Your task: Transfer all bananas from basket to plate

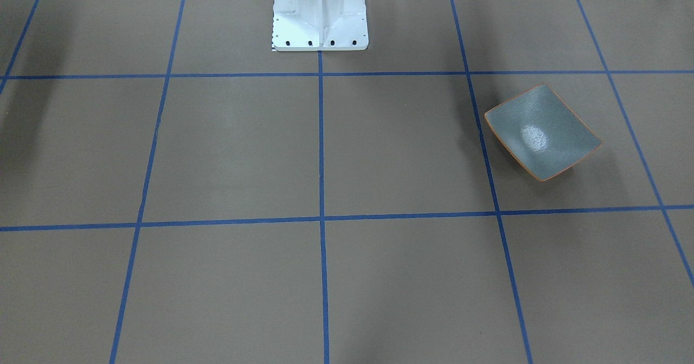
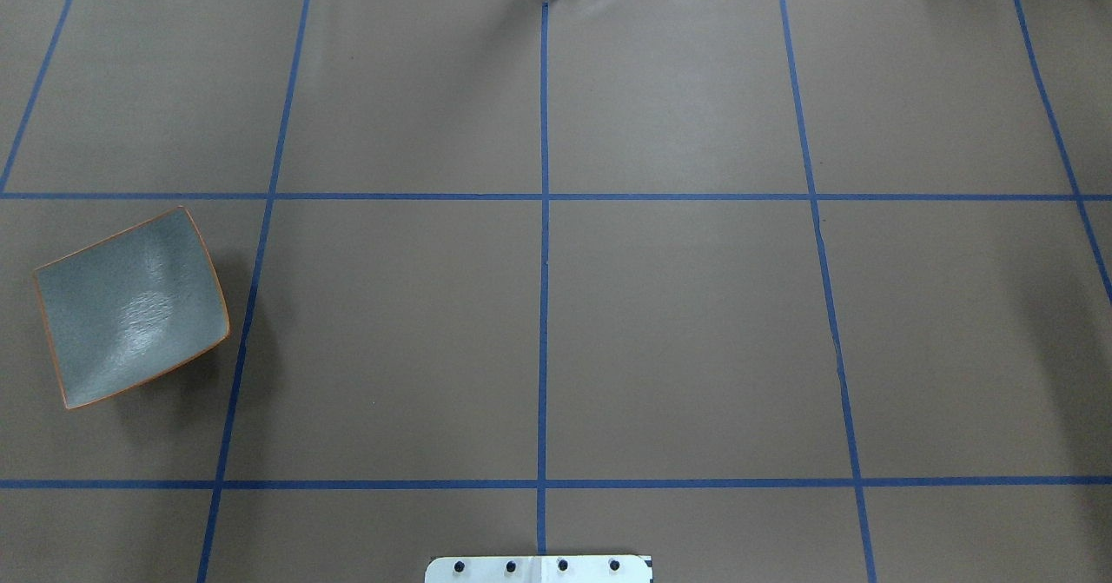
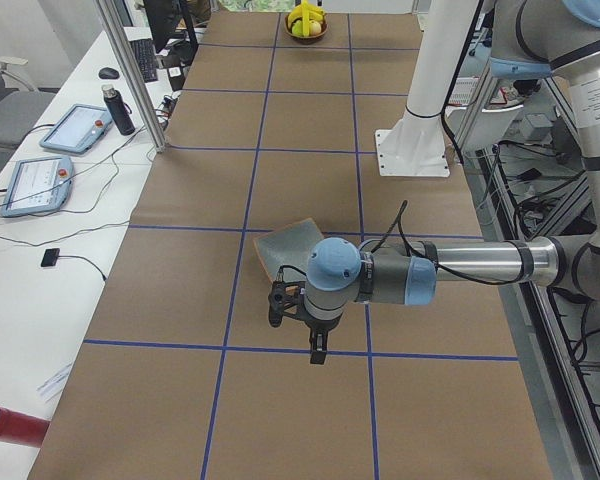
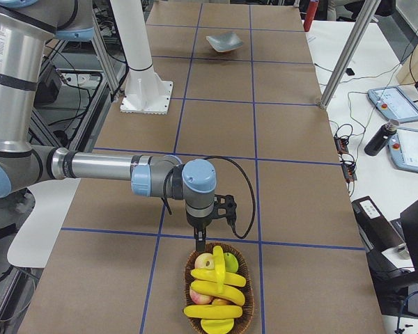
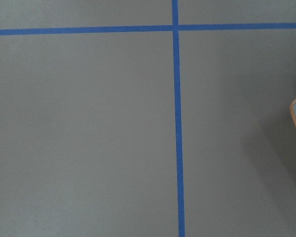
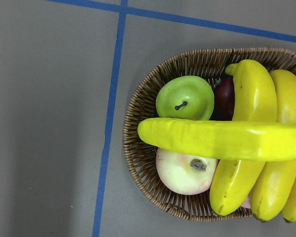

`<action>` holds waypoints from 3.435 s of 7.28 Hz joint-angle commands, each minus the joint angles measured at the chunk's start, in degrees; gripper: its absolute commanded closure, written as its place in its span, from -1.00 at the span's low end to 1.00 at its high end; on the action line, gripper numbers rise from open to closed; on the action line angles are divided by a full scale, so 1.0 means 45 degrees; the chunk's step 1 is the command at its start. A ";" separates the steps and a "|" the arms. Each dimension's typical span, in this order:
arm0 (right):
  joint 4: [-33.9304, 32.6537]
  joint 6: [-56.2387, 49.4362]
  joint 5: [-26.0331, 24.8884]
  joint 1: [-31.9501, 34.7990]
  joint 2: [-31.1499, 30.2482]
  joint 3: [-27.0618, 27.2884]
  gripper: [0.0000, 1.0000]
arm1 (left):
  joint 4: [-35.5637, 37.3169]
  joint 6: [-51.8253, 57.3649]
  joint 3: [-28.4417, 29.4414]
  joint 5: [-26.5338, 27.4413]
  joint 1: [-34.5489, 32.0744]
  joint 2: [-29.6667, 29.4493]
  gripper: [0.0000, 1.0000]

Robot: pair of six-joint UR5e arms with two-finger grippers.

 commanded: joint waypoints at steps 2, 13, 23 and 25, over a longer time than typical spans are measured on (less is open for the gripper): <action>0.0052 -0.0020 0.0044 0.0012 0.0010 0.0181 -1.00 | -0.0176 -0.0039 -0.0177 -0.0059 -0.0016 -0.0048 -1.00; 0.2923 -0.8591 -0.1127 0.0032 -0.0188 -0.0650 -0.91 | -0.0196 -0.0039 -0.0081 -0.0060 0.0003 -0.0185 -1.00; 0.2884 -1.2344 -0.1829 -0.0691 0.2198 -0.4212 0.58 | -0.0195 -0.0039 0.0036 -0.0372 0.0023 -0.0166 -1.00; 0.2884 -1.2344 -0.1831 -0.0691 0.2158 -0.4173 1.00 | -0.0195 -0.0039 0.0036 -0.0372 0.0023 -0.0185 -1.00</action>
